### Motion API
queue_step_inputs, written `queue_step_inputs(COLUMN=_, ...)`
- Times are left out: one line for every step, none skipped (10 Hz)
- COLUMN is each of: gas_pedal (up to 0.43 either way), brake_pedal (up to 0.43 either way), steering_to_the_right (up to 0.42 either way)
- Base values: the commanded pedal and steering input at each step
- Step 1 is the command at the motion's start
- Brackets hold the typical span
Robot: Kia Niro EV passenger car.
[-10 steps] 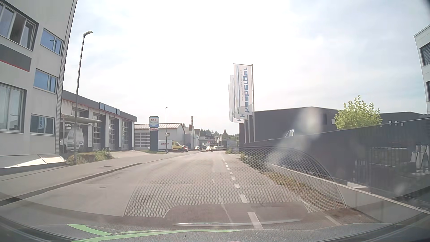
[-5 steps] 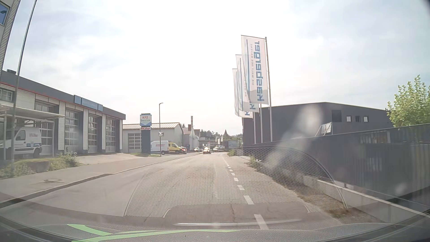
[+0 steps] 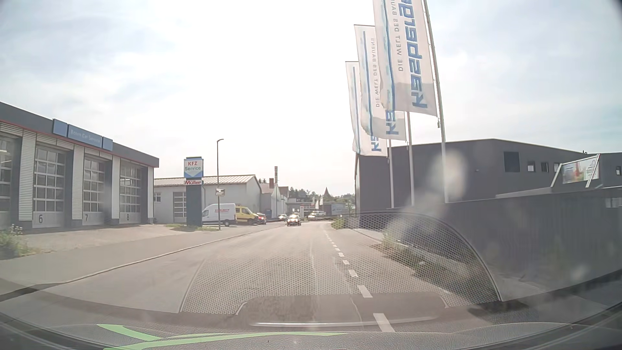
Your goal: Follow the waypoints while adhering to traffic rules and regulations
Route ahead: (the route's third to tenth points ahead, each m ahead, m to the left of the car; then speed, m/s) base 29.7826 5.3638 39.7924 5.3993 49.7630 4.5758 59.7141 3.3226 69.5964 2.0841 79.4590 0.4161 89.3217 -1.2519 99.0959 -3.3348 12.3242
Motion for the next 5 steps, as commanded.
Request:
queue_step_inputs(gas_pedal=0.079, brake_pedal=0.000, steering_to_the_right=0.000)
queue_step_inputs(gas_pedal=0.079, brake_pedal=0.000, steering_to_the_right=0.000)
queue_step_inputs(gas_pedal=0.079, brake_pedal=0.000, steering_to_the_right=0.000)
queue_step_inputs(gas_pedal=0.079, brake_pedal=0.000, steering_to_the_right=0.001)
queue_step_inputs(gas_pedal=0.079, brake_pedal=0.000, steering_to_the_right=0.001)
